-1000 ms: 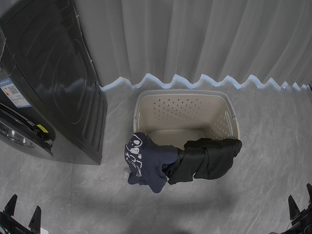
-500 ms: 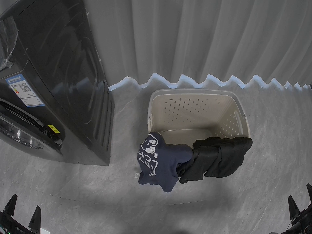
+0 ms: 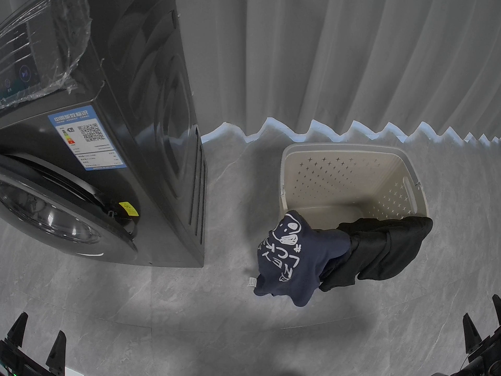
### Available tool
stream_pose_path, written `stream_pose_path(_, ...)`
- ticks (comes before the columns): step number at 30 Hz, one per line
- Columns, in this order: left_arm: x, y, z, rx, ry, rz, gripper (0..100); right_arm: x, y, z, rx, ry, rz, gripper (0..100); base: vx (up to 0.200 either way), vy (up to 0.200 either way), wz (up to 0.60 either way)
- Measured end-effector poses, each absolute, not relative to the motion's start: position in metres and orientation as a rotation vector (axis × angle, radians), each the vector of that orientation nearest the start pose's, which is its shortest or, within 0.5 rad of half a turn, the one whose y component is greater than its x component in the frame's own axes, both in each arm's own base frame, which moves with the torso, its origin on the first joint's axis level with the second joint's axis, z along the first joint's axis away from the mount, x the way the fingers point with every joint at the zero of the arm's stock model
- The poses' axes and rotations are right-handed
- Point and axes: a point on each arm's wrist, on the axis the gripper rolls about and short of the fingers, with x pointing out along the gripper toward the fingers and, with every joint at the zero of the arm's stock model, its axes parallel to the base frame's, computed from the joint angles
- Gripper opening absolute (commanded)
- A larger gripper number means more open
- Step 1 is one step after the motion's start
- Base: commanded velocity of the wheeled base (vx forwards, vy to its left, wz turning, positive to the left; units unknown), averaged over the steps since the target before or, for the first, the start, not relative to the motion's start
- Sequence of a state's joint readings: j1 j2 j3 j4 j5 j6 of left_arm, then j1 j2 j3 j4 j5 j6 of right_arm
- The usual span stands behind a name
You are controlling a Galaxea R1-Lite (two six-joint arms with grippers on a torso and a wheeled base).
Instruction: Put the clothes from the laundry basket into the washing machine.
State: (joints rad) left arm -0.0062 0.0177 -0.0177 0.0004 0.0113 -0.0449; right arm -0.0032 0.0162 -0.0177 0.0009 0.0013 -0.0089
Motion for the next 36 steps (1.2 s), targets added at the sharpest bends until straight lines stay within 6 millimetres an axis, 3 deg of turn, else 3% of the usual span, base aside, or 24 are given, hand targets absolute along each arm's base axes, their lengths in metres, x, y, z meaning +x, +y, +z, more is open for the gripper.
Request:
stream_pose_path(9, -0.0228, 0.0004, 0.0808, -0.045, 0.000, 0.005, 100, -0.0229, 0.0001, 0.0806, -0.009, 0.000, -0.002, 100, 0.000, 0.000, 0.00)
stream_pose_path(27, -0.0228, 0.0004, 0.0807, -0.045, 0.001, 0.004, 100, -0.0229, 0.0001, 0.0806, -0.009, 0.000, -0.002, 100, 0.000, 0.200, 0.00)
stream_pose_path(36, -0.0228, 0.0004, 0.0808, -0.042, 0.000, 0.005, 100, -0.0229, 0.0001, 0.0806, -0.009, 0.000, -0.003, 100, -0.067, 0.000, 0.00)
